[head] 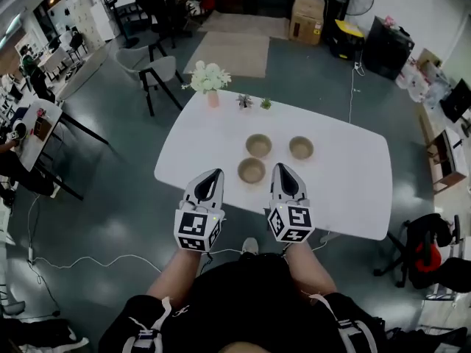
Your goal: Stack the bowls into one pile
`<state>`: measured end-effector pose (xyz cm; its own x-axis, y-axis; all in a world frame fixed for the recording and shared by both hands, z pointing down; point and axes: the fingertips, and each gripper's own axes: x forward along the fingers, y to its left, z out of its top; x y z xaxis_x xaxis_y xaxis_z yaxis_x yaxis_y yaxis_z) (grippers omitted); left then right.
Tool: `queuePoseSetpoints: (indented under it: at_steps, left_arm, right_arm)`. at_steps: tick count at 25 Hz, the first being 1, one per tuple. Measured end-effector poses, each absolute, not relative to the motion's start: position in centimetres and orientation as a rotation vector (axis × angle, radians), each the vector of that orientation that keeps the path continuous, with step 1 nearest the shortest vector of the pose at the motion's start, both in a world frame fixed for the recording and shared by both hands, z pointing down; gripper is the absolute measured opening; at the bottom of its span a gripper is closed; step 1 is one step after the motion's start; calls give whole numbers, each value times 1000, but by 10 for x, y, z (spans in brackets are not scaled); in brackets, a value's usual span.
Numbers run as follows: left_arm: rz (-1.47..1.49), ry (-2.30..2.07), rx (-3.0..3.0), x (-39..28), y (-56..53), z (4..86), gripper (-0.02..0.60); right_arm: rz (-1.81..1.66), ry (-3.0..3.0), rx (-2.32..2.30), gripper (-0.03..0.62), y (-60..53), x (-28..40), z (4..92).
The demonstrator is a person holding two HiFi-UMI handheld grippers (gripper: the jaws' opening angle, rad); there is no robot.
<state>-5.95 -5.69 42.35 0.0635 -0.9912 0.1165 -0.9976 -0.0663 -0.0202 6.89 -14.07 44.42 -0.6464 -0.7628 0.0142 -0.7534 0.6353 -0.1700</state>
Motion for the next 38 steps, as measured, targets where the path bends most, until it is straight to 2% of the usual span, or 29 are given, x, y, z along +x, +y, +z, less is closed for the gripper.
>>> queuePoseSetpoints:
  at_steps: [5, 14, 21, 32, 38]
  left_arm:
    - [154, -2084, 2214, -70, -117, 429, 14]
    - [187, -2015, 2206, -86, -160, 450, 14]
    - [218, -1956, 2235, -95, -177, 465, 14]
    - [240, -1927, 2218, -111, -180, 484, 14]
    - [250, -1965, 2176, -130, -173, 486, 14]
  right_arm:
    - [-289, 2828, -1293, 17, -201, 56, 455]
    - [-352, 2892, -1312, 17, -241, 35, 489]
    - [-504, 2989, -1343, 111, -253, 21, 544]
    - [-1016, 3079, -1429, 144, -260, 14, 675]
    - [-1289, 3011, -1512, 152, -265, 12, 718]
